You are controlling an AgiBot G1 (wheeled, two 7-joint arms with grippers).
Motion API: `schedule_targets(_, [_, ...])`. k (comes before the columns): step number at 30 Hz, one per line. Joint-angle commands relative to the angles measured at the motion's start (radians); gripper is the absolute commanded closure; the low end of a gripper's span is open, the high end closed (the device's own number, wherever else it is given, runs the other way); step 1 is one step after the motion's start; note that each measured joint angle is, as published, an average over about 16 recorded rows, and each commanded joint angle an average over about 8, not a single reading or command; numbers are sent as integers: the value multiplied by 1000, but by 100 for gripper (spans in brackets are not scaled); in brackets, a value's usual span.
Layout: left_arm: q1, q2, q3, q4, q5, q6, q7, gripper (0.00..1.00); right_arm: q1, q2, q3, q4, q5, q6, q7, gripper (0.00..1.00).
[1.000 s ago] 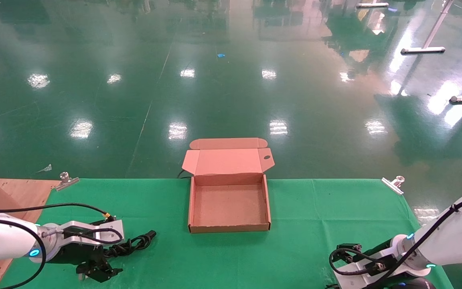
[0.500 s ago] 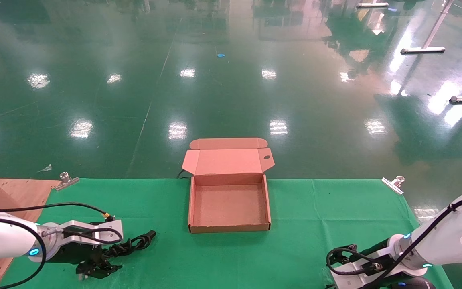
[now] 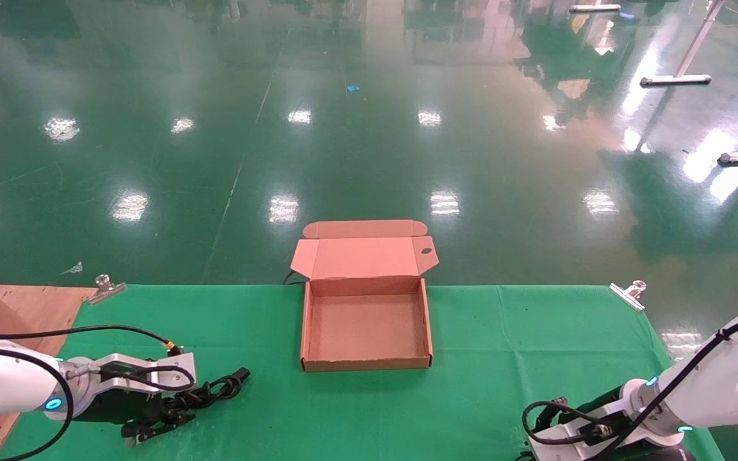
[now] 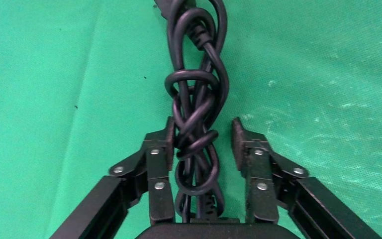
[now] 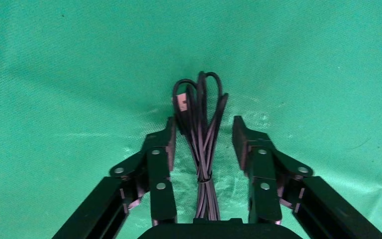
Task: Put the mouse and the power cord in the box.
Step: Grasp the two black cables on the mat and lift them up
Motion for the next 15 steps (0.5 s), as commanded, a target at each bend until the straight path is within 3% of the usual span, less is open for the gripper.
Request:
schedule_targets(1, [-1, 0, 0, -1, 0, 2, 0, 100, 1, 1, 0, -1, 1, -1, -1, 100])
schedule_targets(15, [-15, -1, 0, -3, 0, 62, 9, 100, 13, 18, 5, -8, 7, -33, -3, 100])
